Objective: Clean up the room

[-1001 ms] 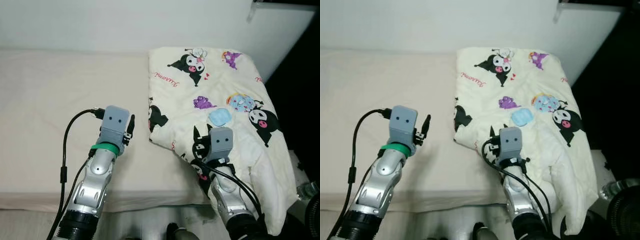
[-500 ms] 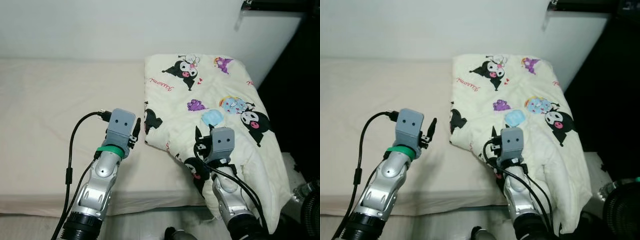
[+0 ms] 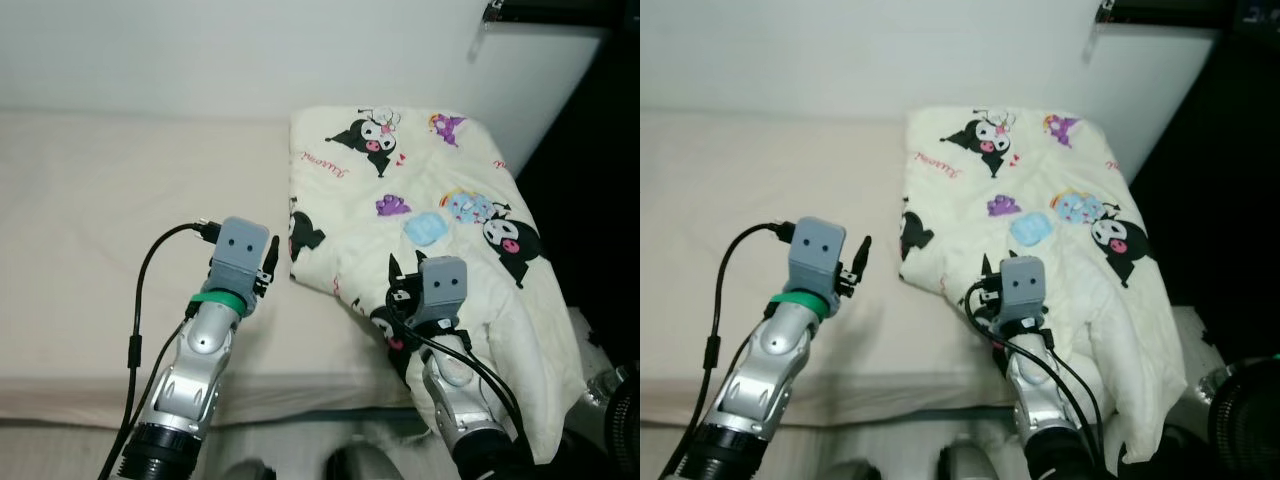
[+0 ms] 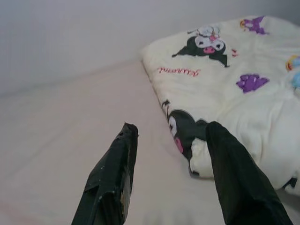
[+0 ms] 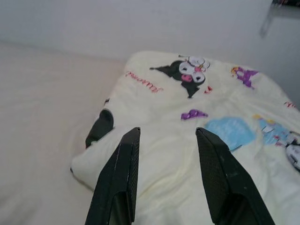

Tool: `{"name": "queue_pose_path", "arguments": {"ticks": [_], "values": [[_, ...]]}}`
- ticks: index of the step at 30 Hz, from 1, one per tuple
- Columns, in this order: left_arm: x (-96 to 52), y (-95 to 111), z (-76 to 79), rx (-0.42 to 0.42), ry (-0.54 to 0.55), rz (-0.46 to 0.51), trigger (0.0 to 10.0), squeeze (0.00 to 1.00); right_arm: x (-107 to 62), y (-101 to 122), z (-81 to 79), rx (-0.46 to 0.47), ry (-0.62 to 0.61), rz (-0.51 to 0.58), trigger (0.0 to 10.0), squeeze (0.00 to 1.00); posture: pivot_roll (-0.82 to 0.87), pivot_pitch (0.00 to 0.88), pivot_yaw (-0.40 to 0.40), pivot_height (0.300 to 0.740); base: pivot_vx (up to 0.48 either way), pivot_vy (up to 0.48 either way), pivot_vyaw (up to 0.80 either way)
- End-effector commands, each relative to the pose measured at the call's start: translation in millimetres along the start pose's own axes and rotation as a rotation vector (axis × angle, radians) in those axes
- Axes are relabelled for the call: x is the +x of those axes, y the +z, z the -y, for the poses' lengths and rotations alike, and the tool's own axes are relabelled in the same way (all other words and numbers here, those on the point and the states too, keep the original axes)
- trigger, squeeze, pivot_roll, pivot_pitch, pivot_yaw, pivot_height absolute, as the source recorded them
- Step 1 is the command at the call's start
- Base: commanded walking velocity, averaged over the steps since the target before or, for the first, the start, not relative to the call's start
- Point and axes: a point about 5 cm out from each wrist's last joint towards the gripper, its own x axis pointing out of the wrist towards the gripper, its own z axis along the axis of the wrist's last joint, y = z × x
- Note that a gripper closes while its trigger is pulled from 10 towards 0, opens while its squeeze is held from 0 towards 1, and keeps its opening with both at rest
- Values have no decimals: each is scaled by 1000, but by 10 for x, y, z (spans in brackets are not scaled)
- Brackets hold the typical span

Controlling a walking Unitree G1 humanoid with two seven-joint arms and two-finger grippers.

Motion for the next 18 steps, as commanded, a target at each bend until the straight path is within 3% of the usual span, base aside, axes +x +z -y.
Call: {"name": "queue_pose_path", "arguments": {"ticks": [1,7,11,14,15,16,18], "values": [[-21,-64,8,3,-1,-25,10000,0,-44,-70,18,-4,-2,-36,10000,0,-76,64,40,620,0,0,0],[-16,-54,9,4,-1,-24,10000,0,-40,-63,32,-4,-8,-34,10000,0,-75,65,39,600,0,0,0],[-12,-47,5,5,1,-22,10000,0,4,16,187,67,-100,7,10000,0,-66,70,39,586,0,0,0],[1,-28,0,8,4,-18,10000,0,47,85,440,124,-250,34,10000,0,-52,81,38,586,0,0,0],[1,-28,0,8,4,-18,10000,0,47,85,440,124,-250,34,10000,0,-52,81,38,586,0,0,0],[16,-10,-20,11,10,-14,10000,0,49,106,663,131,-356,32,10000,0,-48,87,35,586,0,0,0],[22,-4,-46,16,18,-12,10000,0,40,105,782,111,-388,20,10000,0,-44,93,32,586,0,0,0]]}}
